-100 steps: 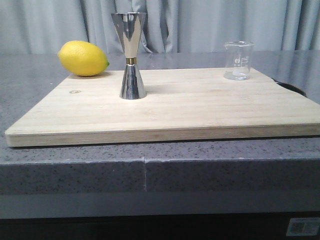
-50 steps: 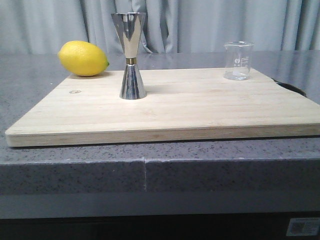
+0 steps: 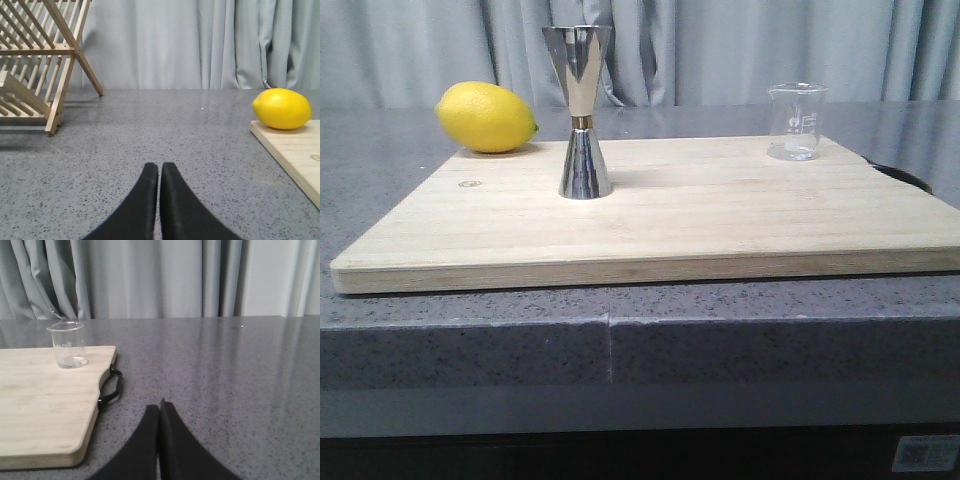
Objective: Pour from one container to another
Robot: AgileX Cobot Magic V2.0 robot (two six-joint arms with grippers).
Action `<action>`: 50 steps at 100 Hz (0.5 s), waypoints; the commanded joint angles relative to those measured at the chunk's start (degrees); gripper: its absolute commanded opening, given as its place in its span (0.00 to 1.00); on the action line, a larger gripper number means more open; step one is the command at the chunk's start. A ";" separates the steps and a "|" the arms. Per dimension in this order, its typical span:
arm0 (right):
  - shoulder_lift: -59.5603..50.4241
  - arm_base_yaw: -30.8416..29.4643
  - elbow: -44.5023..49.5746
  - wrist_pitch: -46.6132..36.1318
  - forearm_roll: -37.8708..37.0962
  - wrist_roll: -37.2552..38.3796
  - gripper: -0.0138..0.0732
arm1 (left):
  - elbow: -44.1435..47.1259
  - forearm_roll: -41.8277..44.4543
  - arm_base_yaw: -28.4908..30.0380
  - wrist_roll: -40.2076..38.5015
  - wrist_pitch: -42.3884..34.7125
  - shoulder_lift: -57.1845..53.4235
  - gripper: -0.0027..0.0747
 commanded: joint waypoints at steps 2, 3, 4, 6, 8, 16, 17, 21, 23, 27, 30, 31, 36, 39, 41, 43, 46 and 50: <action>-1.02 0.16 0.28 -3.57 0.05 -0.11 0.08 | 1.60 -0.25 -0.50 -0.02 -0.21 -1.15 0.01; -1.02 0.16 0.28 -3.57 0.05 -0.11 0.08 | 1.60 -0.25 -0.50 -0.02 -0.21 -1.15 0.01; -1.02 0.16 0.28 -3.57 0.05 -0.11 0.08 | 1.60 -0.25 -0.50 -0.02 -0.21 -1.15 0.01; -1.02 0.16 0.28 -3.57 0.05 -0.11 0.08 | 1.60 -0.25 -0.50 -0.02 -0.21 -1.15 0.01; -1.02 0.16 0.28 -3.57 0.05 -0.11 0.08 | 1.60 -0.25 -0.50 -0.02 -0.21 -1.15 0.01; -1.02 0.16 0.28 -3.19 0.05 -0.11 0.08 | 1.60 -0.25 -0.50 -0.02 -0.21 -1.15 0.01; -1.02 0.16 0.28 -3.21 0.05 -0.11 0.08 | 1.60 -0.25 -0.50 -0.02 -0.21 -1.15 0.01; -1.02 0.13 0.28 -2.91 0.05 -0.11 0.08 | 1.60 -0.25 -0.50 -0.02 -0.21 -1.15 0.01; -1.02 0.13 0.28 -2.65 0.05 -0.11 0.08 | 1.60 -0.25 -0.50 -0.02 -0.21 -1.15 0.01; -1.02 0.13 0.28 -2.22 0.05 -0.11 0.08 | 1.60 -0.25 -0.50 -0.02 -0.21 -1.15 0.01; -1.02 0.16 0.28 -1.74 0.05 -0.11 0.08 | 1.60 -0.25 -0.50 -0.02 -0.21 -1.15 0.01; -1.02 0.16 0.28 -1.74 0.05 -0.11 0.08 | 1.60 -0.25 -0.50 -0.02 -0.21 -1.15 0.01; -1.02 0.16 0.28 -1.08 0.05 -0.11 0.08 | 1.60 -0.25 -0.50 -0.02 -0.21 -1.15 0.01; -1.02 0.16 0.28 -0.79 0.05 -0.11 0.08 | 1.60 -0.25 -0.50 -0.02 -0.21 -1.15 0.01; -1.02 0.16 0.28 -0.79 0.05 -0.11 0.08 | 1.60 -0.25 -0.50 -0.02 -0.21 -1.15 0.01; -1.02 0.16 0.28 -0.79 0.05 -0.11 0.08 | 1.60 -0.25 -0.50 -0.02 -0.21 -1.15 0.01; -1.02 0.16 0.28 -0.79 0.05 -0.11 0.08 | 1.60 -0.25 -0.50 -0.02 -0.21 -1.15 0.01; -1.02 0.16 0.28 -0.79 0.05 -0.11 0.08 | 1.60 -0.25 -0.50 -0.02 -0.21 -1.15 0.01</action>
